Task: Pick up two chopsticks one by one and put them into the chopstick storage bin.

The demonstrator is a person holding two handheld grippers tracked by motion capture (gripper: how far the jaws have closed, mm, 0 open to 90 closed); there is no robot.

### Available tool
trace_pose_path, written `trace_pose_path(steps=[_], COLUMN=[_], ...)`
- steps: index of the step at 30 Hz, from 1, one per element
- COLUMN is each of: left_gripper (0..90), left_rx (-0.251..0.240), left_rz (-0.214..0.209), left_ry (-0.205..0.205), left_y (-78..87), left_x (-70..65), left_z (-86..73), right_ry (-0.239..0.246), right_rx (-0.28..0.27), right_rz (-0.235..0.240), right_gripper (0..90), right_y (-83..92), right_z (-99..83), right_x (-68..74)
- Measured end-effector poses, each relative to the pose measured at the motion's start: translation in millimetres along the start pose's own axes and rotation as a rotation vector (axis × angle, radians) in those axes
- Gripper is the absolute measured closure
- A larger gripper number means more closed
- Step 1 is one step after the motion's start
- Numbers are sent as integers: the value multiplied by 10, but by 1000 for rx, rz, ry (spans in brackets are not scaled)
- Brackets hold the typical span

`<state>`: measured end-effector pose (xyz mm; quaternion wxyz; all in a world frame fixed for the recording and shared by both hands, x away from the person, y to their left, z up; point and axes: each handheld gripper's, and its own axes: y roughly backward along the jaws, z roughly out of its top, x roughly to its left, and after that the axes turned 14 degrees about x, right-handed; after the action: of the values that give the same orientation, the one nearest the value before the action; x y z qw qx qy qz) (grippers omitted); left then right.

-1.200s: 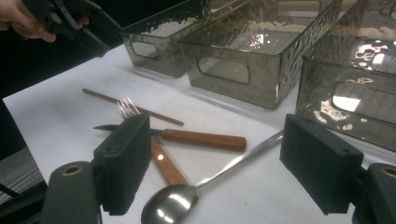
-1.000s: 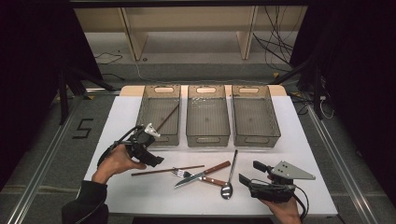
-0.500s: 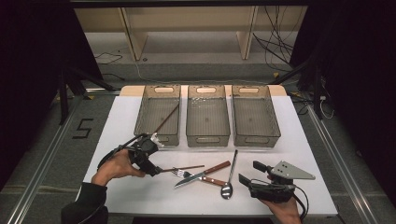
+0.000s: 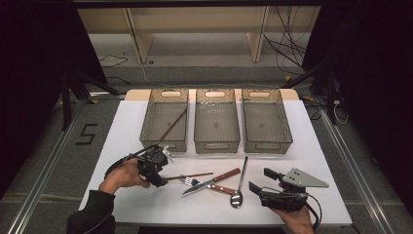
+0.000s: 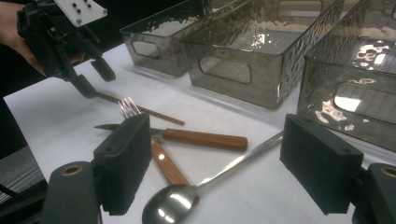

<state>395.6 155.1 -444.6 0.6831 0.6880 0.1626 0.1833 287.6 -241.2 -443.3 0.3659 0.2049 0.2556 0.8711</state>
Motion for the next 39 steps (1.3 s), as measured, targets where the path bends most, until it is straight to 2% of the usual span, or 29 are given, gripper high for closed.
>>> trace_pose_path(steps=[10,13,15,26,27,33,39], left_gripper=[642,675,705,780,784,822,842], left_rx=[70,69,70,88,100,97,89], left_rz=[-10,-18,-21,-22,-15,-11,-16], left_ry=[-47,-53,-41,-75,-93,-123,-122], left_y=[-151,-153,-160,-156,-148,-154,-154], left_x=[54,69,73,55,59,26,30], left_z=[34,36,39,62,63,64,53], right_ry=[1,3,2,2,1,2,2], right_rx=[1,1,2,4,4,4,3], right_rz=[1,2,1,2,1,1,2], right_gripper=[255,255,255,255,255,256,256], right_y=[-4,-6,-6,-8,-8,-9,-9], right_z=[1,0,0,0,-1,-1,-1], right_x=[0,0,0,0,0,-1,-1])
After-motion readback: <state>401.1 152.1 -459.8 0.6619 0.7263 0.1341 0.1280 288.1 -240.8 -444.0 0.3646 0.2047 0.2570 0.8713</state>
